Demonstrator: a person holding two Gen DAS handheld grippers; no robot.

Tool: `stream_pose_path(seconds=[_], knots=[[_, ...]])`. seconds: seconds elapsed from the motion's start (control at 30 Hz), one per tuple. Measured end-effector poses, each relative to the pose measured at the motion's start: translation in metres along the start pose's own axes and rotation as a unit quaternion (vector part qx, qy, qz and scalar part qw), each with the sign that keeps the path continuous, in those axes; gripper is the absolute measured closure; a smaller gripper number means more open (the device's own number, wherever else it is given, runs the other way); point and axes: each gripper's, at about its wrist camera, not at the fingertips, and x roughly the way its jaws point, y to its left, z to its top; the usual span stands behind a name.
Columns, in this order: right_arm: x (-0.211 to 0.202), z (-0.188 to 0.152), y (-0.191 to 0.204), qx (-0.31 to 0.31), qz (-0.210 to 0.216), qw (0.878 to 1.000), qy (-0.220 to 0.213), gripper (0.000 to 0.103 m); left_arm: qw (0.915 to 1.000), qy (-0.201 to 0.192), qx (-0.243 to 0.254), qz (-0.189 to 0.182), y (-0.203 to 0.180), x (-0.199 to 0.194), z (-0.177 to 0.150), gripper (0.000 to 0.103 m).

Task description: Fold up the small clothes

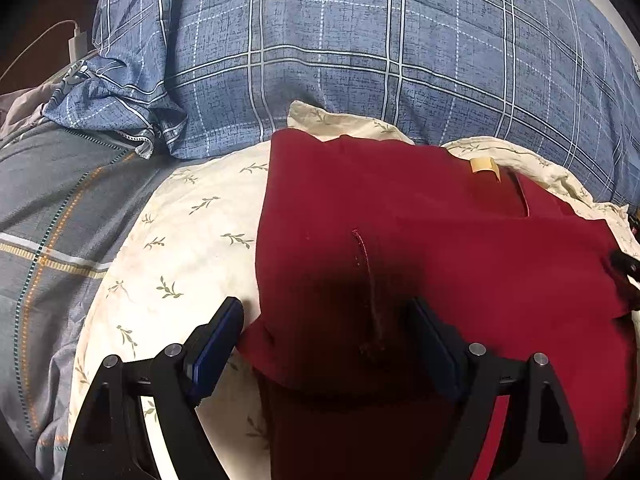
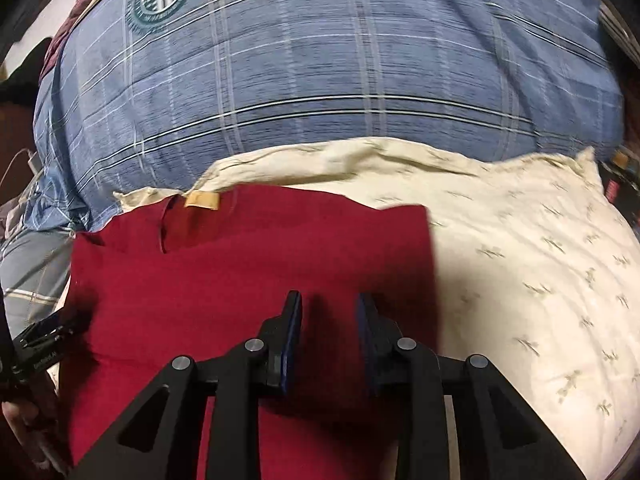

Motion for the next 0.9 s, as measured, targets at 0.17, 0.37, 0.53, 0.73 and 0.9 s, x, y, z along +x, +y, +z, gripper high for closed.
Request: stream_pose_path(seconds=[0.17,0.37,0.53,0.73,0.9], knots=[[0.039,0.018,0.004,0.008,-0.032,0.999,0.01,0.075,1.0,0.001,0.001,0.0,0.0,0.0,-0.001,0.019],[0.039,0.023,0.001,0.016,-0.033,0.999,0.018,0.075,1.0,0.006,-0.003,-0.003,0.001,0.003,0.0,0.017],[-0.011,-0.002,-0.012,0.032,-0.032,0.999,-0.007,0.057,1.0,0.005,-0.003,-0.001,0.0,0.003,0.001,0.017],[-0.006,-0.027,-0.031,0.034,-0.05,0.998,0.014,0.051,1.0,-0.003,0.001,0.006,-0.002,0.0,-0.002,0.017],[-0.021,-0.024,-0.042,0.069,-0.026,0.997,0.019,0.052,0.9998,-0.014,0.001,0.016,-0.002,-0.017,-0.012,0.017]])
